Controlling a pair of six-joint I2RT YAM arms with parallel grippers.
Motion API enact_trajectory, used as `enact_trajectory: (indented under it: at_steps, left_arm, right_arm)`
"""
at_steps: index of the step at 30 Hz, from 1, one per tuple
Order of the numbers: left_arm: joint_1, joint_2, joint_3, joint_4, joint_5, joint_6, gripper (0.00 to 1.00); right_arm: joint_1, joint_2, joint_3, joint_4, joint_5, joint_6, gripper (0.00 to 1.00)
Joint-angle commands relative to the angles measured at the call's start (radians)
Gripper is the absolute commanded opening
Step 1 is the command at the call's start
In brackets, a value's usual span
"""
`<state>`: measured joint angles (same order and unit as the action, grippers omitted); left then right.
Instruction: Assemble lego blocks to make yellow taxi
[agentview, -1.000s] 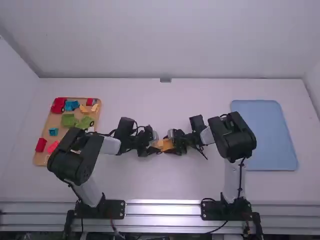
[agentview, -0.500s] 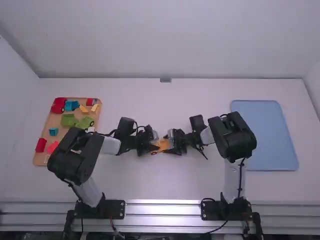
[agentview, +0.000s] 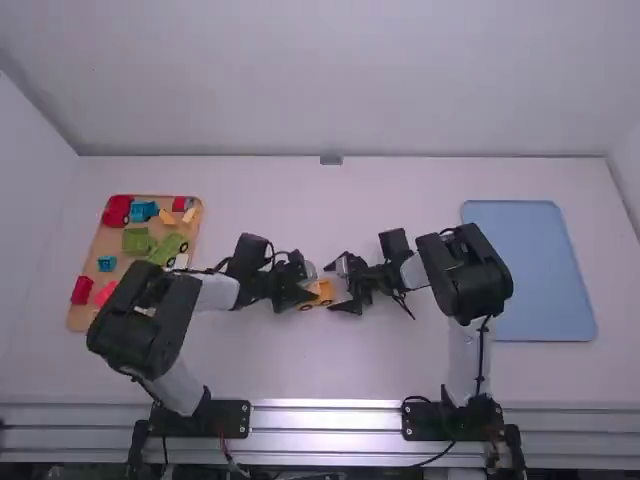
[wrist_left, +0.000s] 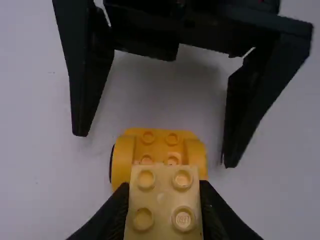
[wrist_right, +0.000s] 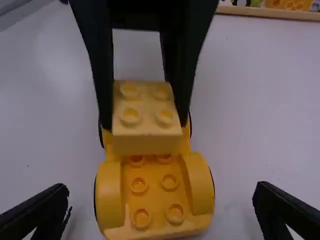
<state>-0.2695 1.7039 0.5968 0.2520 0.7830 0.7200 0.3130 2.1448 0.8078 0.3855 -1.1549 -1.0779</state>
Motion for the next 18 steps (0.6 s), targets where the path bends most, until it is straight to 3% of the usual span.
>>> enact_trajectory:
  at_steps: [1, 12, 16, 18]
  left_arm:
    - [-0.005, -0.094, 0.034, -0.063, 0.012, 0.066, 0.04]
    - [-0.005, -0.244, 0.021, -0.308, -0.063, 0.166, 0.02]
    - [-0.005, -0.244, -0.013, -0.278, -0.063, 0.163, 0.02]
    - [-0.005, -0.243, -0.04, -0.237, -0.067, 0.159, 0.02]
  right_arm:
    - [-0.003, 0.021, 0.012, 0.005, -0.043, 0.02, 0.99]
    - [0.116, 0.021, 0.063, -0.007, 0.144, 0.102, 0.96]
    - [0.119, 0.021, 0.061, -0.024, 0.171, 0.107, 0.86]
    - [0.117, 0.021, 0.062, -0.058, 0.162, 0.072, 0.7]
